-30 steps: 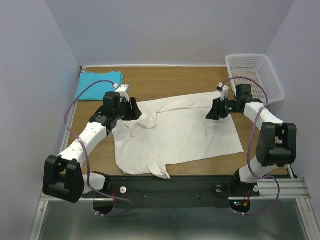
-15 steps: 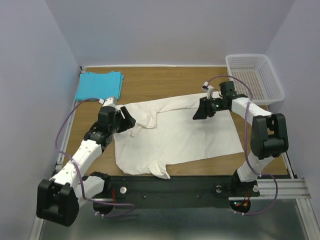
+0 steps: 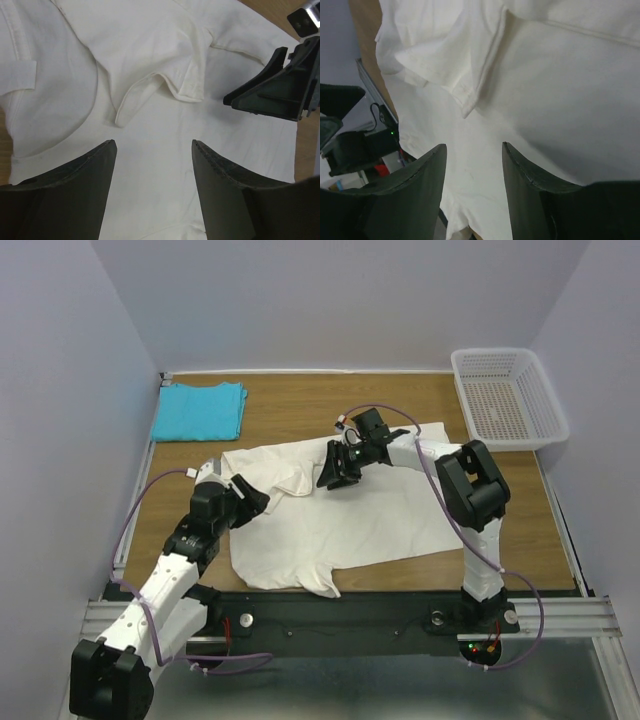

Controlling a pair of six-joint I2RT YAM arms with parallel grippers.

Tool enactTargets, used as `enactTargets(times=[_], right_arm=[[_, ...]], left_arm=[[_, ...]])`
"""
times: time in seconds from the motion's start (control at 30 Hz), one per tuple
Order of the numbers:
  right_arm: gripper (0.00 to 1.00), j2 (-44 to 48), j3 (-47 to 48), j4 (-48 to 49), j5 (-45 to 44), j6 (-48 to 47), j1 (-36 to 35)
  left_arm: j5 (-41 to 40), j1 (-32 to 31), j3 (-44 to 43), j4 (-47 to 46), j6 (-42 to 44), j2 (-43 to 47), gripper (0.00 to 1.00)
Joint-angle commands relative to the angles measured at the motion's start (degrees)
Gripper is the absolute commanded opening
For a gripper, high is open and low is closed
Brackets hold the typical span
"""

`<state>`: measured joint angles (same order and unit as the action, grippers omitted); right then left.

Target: Fold and stack the t-shirts

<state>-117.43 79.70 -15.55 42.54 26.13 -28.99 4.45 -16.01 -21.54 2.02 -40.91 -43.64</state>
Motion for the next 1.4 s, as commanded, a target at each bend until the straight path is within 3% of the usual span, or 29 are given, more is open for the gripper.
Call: enactTargets(times=[0.0, 0.67, 0.8, 0.97, 1.07, 1.37], right_arm=[[0.54, -3.76, 4.67, 4.83, -1.68, 11.83, -1.06], [0.41, -9.4, 6.78, 5.79, -2.81, 19.65, -5.37], [0.35, -8.88, 6.96, 6.06, -3.43, 20.45, -5.37], [0.12, -7.64, 6.35, 6.5, -3.7, 20.45, -5.28], [0.04, -6.59, 5.47, 6.59, -4.05, 20.19, -5.28], [0.01, -2.72, 3.27, 6.59, -4.49, 16.77, -2.74]], left_arm=[[-0.49, 0.19, 0.09, -2.72, 2.23, 1.8, 0.72], [0.3, 0.19, 2.47, -8.96, 3.11, -4.35, 0.63], [0.39, 0.19, 2.55, -10.02, 3.55, -5.84, 0.64], [1.0, 0.28, 2.82, -11.16, 3.82, -7.78, 0.64], [1.35, 0.19, 3.08, -11.95, 3.64, -9.09, 0.64], [0.56, 0.28, 3.35, -12.65, 3.73, -10.15, 0.64]])
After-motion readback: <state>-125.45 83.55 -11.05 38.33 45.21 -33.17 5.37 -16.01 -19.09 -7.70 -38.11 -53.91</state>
